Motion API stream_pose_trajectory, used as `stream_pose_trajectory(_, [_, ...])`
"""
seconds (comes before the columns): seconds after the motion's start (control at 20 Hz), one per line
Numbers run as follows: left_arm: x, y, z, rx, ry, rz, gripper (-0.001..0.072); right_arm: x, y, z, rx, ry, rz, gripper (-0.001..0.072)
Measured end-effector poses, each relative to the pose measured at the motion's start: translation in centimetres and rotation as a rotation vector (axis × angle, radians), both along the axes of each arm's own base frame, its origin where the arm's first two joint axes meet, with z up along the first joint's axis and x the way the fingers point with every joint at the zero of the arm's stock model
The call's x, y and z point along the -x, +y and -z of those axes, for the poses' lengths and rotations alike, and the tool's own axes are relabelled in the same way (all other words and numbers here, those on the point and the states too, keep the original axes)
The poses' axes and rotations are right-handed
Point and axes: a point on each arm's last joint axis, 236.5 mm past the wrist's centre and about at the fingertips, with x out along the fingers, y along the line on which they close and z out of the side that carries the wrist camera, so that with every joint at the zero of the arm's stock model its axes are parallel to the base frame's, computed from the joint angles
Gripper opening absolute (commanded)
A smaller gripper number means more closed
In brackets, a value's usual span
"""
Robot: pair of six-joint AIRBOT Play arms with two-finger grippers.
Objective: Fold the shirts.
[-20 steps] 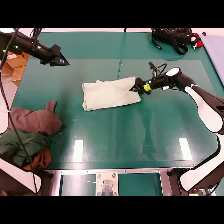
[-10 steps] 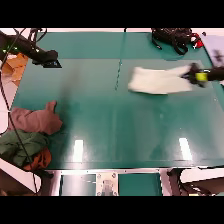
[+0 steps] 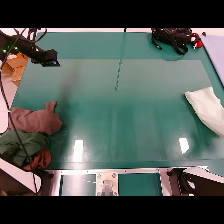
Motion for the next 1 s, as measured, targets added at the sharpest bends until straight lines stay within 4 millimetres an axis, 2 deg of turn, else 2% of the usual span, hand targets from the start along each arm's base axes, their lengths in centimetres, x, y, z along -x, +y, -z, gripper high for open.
stream_pose_trajectory(0.15, [0.2, 0.0, 0.1, 0.000, 0.007, 0.003, 0.0018, 3.4, 0.8, 2.9, -0.034, 0.029, 0.088, 0.0011])
stream_pose_trajectory(0.25, [0.3, -0.1, 0.1, 0.001, 0.013, 0.007, 0.0018, 4.5, 1.6, 4.3, -0.055, 0.040, 0.120, 0.0012])
stream_pose_trajectory(0.3, [0.4, -0.1, 0.1, 0.003, 0.015, 0.008, 0.0018, 4.8, 1.9, 4.7, -0.060, 0.044, 0.131, 0.0037])
stream_pose_trajectory(0.35, [0.4, -0.3, 0.1, 0.007, 0.016, 0.011, 0.0018, 5.1, 2.0, 4.9, -0.064, 0.046, 0.138, 0.0264])
stream_pose_trajectory(0.4, [0.5, -0.3, 0.0, 0.010, 0.017, 0.012, 0.0018, 5.4, 2.0, 4.9, -0.064, 0.052, 0.138, 0.0457])
stream_pose_trajectory(0.45, [0.5, -0.4, 0.0, 0.014, 0.019, 0.014, 0.0018, 5.8, 2.0, 4.7, -0.064, 0.065, 0.131, 0.0463])
stream_pose_trajectory(0.5, [0.6, -0.5, 0.0, 0.016, 0.021, 0.015, 0.0018, 6.2, 1.8, 4.1, -0.073, 0.079, 0.128, 0.0448])
stream_pose_trajectory(0.55, [0.7, -0.5, 0.0, 0.018, 0.025, 0.016, 0.0018, 7.0, 1.5, 3.2, -0.080, 0.112, 0.124, 0.0328])
stream_pose_trajectory(0.65, [0.9, -0.6, -0.2, 0.022, 0.030, 0.019, 0.0017, 8.9, 0.7, 0.7, -0.092, 0.202, 0.127, 0.0201])
stream_pose_trajectory(0.7, [1.1, -0.7, -0.4, 0.023, 0.031, 0.017, 0.0016, 9.3, 0.3, -0.9, -0.087, 0.237, 0.123, 0.0059])
stream_pose_trajectory(0.75, [1.2, -0.7, -0.9, 0.024, 0.026, 0.015, 0.0016, 9.0, 0.0, -2.6, -0.075, 0.254, 0.112, 0.0014])
stream_pose_trajectory(0.8, [1.4, -0.7, -1.5, 0.024, 0.017, 0.013, 0.0016, 7.7, -0.1, -4.5, -0.050, 0.248, 0.084, 0.0013])
stream_pose_trajectory(0.9, [2.1, -0.7, -2.8, 0.021, 0.006, 0.008, 0.0016, 3.3, 0.5, -7.7, 0.015, 0.202, -0.018, 0.0013])
stream_pose_trajectory(1.0, [3.5, -0.5, -3.3, 0.012, 0.025, 0.003, 0.0016, -2.3, 3.3, -10.1, 0.067, 0.132, -0.181, 0.0012])
